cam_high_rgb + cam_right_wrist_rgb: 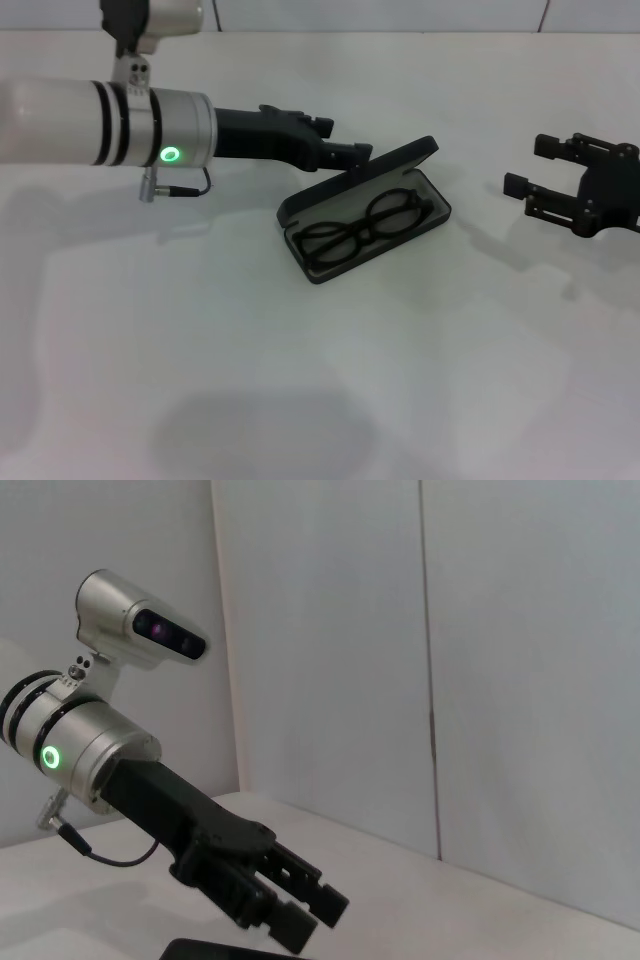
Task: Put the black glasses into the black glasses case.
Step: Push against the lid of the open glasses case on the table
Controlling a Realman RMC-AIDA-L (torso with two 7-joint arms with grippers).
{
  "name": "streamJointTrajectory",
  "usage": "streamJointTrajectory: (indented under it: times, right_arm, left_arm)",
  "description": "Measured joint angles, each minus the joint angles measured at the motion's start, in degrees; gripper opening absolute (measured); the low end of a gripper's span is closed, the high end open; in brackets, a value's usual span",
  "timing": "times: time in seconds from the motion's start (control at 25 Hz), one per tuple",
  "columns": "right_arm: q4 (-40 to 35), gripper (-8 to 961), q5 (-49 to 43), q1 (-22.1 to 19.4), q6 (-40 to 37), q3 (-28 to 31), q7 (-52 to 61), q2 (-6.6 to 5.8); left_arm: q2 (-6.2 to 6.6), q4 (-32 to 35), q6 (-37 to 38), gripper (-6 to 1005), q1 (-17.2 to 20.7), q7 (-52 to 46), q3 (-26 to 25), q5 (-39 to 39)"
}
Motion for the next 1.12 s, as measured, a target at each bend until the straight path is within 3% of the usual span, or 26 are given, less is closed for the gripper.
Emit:
streamJointTrajectory:
  times: [0.36, 0.72, 1.12]
  right_arm:
    - [0.5, 654, -0.4, 1.0, 1.4, -0.2, 0.0, 0.22]
    - [0.5, 653, -0.7, 1.7, 2.8, -0.2, 0.0, 0.41]
    - [1.1, 653, -0.9, 2.7, 3.3, -0.6, -0.1, 0.44]
  left_arm:
    - [-0.28, 0.1, 0.1, 765, 0.8, 0.5, 8.8, -0.5]
    - [0.31, 2.8, 5.1, 765, 3.1, 3.3, 8.5, -11.3]
    - [-0.14, 2.0, -3.3, 764, 2.4, 2.4, 8.0, -8.2]
